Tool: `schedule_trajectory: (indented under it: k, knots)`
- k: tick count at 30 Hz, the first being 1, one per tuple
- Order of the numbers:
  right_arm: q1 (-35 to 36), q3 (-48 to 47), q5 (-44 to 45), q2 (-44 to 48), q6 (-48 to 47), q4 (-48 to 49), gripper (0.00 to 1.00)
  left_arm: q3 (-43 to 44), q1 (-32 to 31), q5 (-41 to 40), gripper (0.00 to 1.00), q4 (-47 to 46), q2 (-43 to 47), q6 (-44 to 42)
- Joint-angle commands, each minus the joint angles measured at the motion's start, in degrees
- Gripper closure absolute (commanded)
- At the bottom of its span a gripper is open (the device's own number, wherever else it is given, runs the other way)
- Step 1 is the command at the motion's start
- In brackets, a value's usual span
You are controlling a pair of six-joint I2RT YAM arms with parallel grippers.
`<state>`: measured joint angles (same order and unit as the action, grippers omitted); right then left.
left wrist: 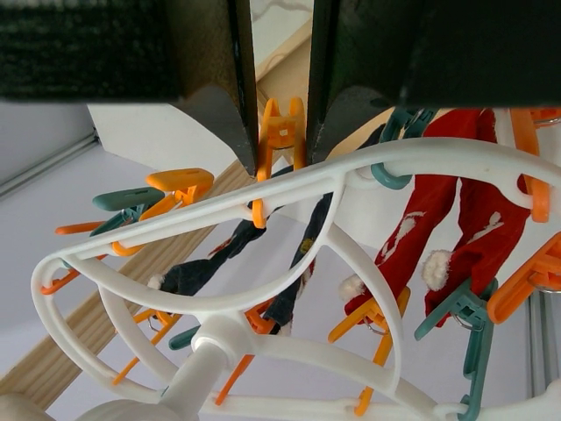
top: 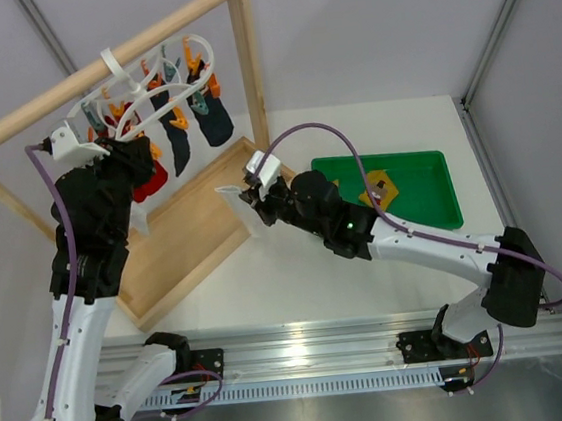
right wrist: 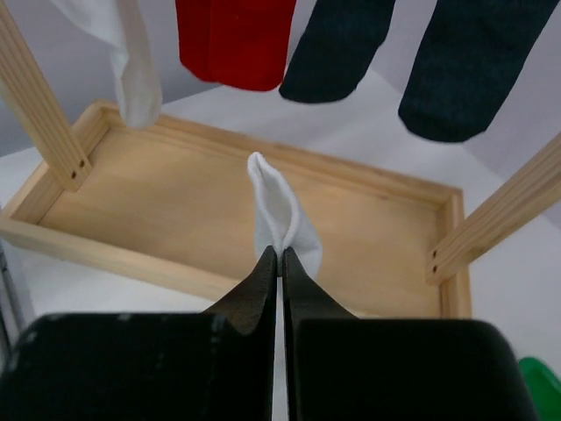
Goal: Clip the socks to the hanger
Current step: Pick up the sock at the center of the board, then clamp the sock onto the hanger.
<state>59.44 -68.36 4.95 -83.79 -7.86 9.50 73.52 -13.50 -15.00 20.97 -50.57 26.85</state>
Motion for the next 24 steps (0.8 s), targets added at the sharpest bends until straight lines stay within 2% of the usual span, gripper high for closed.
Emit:
schedule_trajectory:
  k: [1,8,14,24]
  knots:
    - [0.9,-5.6,0.4,-3.4,-9.4,4.8,1.00,1.1,-0.5,2.8,0.99,3.6,0.1,0.7]
    - [2.7,-13.2,1.6,-10.6,-13.5,9.3,1.00,1.0,-0.5,4.9,0.99,3.9,0.2,2.0]
    - [3.2,-16.1,2.6,-13.2,-13.9,14.2,1.00,0.8,-0.5,5.7,0.99,4.0,0.0,2.4]
    - [3.0,-21.5,1.6,-17.5,-13.5,16.7,1.00,0.7,-0.5,6.2,0.99,3.8,-0.4,2.4]
